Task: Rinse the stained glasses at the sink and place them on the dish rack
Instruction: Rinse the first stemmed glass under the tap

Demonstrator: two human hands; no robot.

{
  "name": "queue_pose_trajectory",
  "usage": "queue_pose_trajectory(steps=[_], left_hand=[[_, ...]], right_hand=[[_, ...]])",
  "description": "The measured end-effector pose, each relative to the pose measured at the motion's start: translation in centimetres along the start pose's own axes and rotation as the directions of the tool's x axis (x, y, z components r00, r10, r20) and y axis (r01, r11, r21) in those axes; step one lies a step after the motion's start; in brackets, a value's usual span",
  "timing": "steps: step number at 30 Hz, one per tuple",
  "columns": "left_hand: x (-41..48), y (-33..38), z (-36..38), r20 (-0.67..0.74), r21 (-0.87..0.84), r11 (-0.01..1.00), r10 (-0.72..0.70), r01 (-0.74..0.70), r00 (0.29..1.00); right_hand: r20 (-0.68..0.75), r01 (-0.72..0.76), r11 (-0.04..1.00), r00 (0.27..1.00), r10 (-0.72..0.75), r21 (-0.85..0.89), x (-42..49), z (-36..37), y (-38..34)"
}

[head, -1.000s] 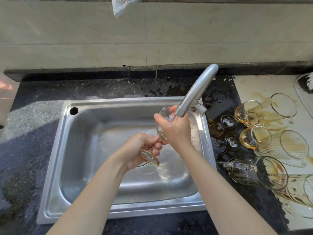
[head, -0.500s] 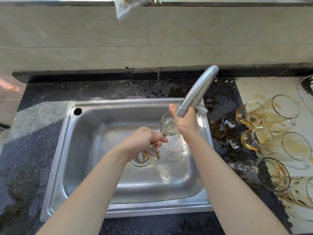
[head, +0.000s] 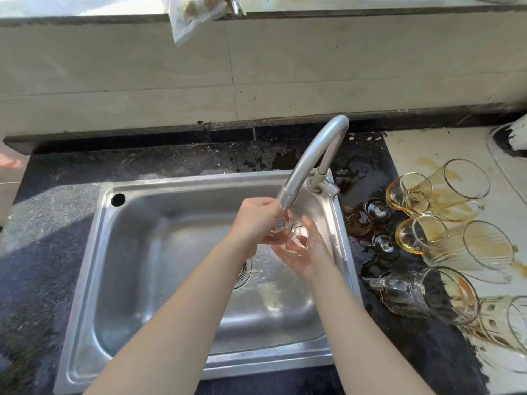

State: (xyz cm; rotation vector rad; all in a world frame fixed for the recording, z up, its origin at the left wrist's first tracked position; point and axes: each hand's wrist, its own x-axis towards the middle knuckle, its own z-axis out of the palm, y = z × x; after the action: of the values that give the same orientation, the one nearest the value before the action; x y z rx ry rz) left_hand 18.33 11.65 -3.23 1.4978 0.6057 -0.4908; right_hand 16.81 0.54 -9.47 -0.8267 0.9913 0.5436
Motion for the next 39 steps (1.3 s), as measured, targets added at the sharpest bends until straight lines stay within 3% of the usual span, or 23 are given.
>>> queue_pose_trajectory(steps=[6, 7, 9, 11, 12, 15, 17, 19, 21, 23, 27, 31, 32, 33, 36, 38, 39], left_hand=[[-0.1, -0.4, 1.7, -0.021, -0.088, 0.973, 0.21, -0.211, 0.977], [-0.2, -0.7, 1.9, -0.064, -0.027, 0.963, 0.266, -0.268, 0.962], [-0.4, -1.6, 2.2, -0.151, 0.253, 0.895, 0.411, -0.367, 0.899], [-0.9, -1.8, 2.6, -0.214, 0.529, 0.773, 0.521, -0.35, 0.826], [-1.2, -1.3, 2.8, -0.244, 0.574, 0.754, 0.53, -0.319, 0.812], [-1.4, 0.9, 2.5, -0.271, 0.647, 0.75, 0.398, -0.14, 0.876], [-1.0, 2.2, 1.3, -0.174, 0.72, 0.692, 0.258, -0.056, 0.95], [-1.0, 3.4, -0.2, -0.021, 0.614, 0.79, 0.017, 0.0, 1.0], [-0.8, 3.6, -1.8, 0.152, 0.513, 0.855, -0.178, 0.076, 0.972], [-0.6, 3.1, -3.4, 0.243, 0.518, 0.847, -0.282, 0.122, 0.928], [-0.1, 1.1, -4.5, 0.339, 0.578, 0.815, -0.28, 0.035, 0.898], [-0.3, -0.3, -2.7, 0.208, 0.857, 0.49, -0.046, -0.159, 0.977], [-0.4, -0.7, -2.3, 0.197, 0.868, 0.466, -0.002, -0.174, 0.98], [-0.4, -1.2, -2.2, 0.201, 0.84, 0.512, 0.013, -0.18, 0.979], [-0.6, -1.9, -3.2, 0.274, 0.533, 0.842, -0.073, -0.088, 0.959], [-0.9, -1.8, -3.6, 0.322, 0.227, 0.969, -0.166, 0.094, 0.932], [-1.2, -1.7, -3.6, 0.344, 0.078, 0.976, -0.218, 0.204, 0.913]], right_hand=[[0.005, -0.043, 0.994, 0.999, 0.043, 0.1, 0.5, -0.1, 0.7], [0.004, -0.052, 0.994, 0.999, 0.052, 0.097, 0.6, -0.1, 0.8], [0.008, -0.067, 0.992, 0.998, 0.066, 0.108, 0.8, -0.1, 0.8], [-0.002, -0.063, 0.991, 0.998, 0.064, 0.117, 0.7, 0.1, 0.9], [-0.007, -0.056, 0.991, 0.998, 0.057, 0.124, 0.7, 0.1, 1.0], [0.015, -0.02, 0.99, 1.0, 0.018, 0.136, 0.8, 0.3, 1.2], [-0.006, 0.015, 0.995, 1.0, -0.015, 0.102, 1.0, 0.4, 0.9], [-0.042, 0.066, 0.996, 0.997, -0.063, 0.056, 0.8, 0.6, 0.4], [-0.053, 0.159, 0.985, 0.985, -0.163, -0.06, 0.8, 1.0, -0.2], [-0.041, 0.271, 0.94, 0.958, -0.285, -0.209, 0.9, 1.6, -0.6], [0.057, 0.436, 0.765, 0.882, -0.468, -0.475, 0.8, 3.0, -1.1], [0.16, 0.53, 0.472, 0.766, -0.623, -0.704, 0.7, 4.4, -1.9], [0.189, 0.542, 0.421, 0.747, -0.637, -0.727, 0.8, 4.6, -2.1], [0.222, 0.556, 0.393, 0.741, -0.633, -0.733, 0.6, 4.8, -2.3], [0.328, 0.617, 0.382, 0.734, -0.595, -0.688, 0.8, 4.3, -2.5], [0.353, 0.652, 0.466, 0.737, -0.577, -0.598, 0.7, 3.7, -2.2], [0.34, 0.641, 0.536, 0.758, -0.557, -0.549, 0.7, 3.6, -2.0]])
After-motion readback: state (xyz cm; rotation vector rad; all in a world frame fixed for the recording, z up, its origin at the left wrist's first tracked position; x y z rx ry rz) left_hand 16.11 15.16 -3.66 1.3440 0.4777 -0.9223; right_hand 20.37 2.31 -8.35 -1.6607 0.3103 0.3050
